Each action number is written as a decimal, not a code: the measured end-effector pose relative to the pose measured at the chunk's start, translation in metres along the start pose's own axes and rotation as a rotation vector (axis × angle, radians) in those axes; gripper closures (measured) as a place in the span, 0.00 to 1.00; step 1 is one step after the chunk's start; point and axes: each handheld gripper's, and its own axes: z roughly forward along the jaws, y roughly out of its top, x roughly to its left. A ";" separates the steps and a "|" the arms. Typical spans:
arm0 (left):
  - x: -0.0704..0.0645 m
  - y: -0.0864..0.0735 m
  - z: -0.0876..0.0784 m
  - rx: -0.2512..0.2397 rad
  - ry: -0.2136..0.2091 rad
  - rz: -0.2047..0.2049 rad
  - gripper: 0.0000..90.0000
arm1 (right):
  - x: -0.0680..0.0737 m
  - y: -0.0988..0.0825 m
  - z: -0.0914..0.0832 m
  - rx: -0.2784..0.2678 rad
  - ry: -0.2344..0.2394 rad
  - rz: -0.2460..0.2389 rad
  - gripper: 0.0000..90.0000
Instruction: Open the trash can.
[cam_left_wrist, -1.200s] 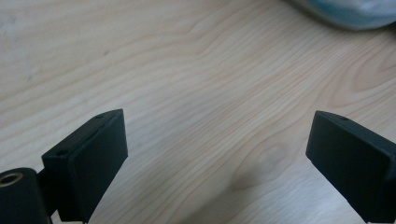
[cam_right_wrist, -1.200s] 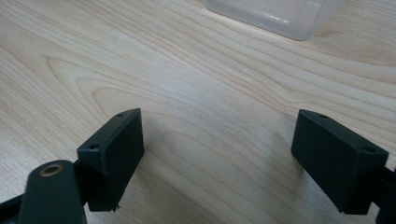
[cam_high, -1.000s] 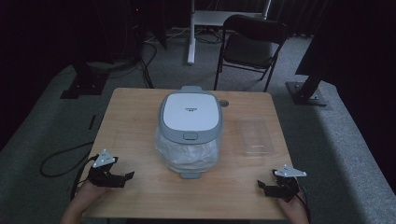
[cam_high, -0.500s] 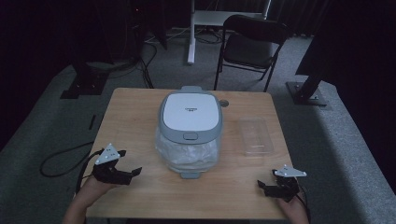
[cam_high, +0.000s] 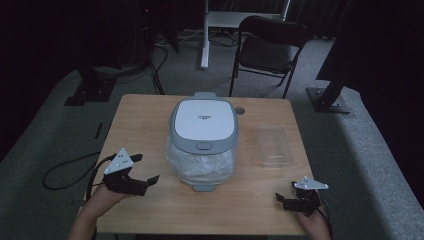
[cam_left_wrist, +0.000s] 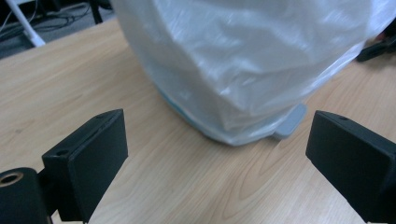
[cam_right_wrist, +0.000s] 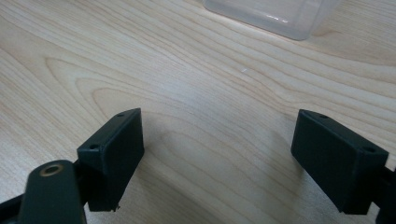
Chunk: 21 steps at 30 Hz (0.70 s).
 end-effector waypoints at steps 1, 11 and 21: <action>-0.001 0.002 0.000 -0.004 0.004 0.001 0.07 | 0.000 0.000 0.000 0.000 -0.001 0.000 0.18; -0.011 0.023 -0.005 -0.067 -0.045 0.026 0.10 | 0.000 0.000 0.000 0.000 -0.001 0.001 0.18; -0.023 0.052 -0.017 -0.139 -0.084 0.076 0.10 | 0.000 0.000 0.000 0.000 -0.002 0.001 0.18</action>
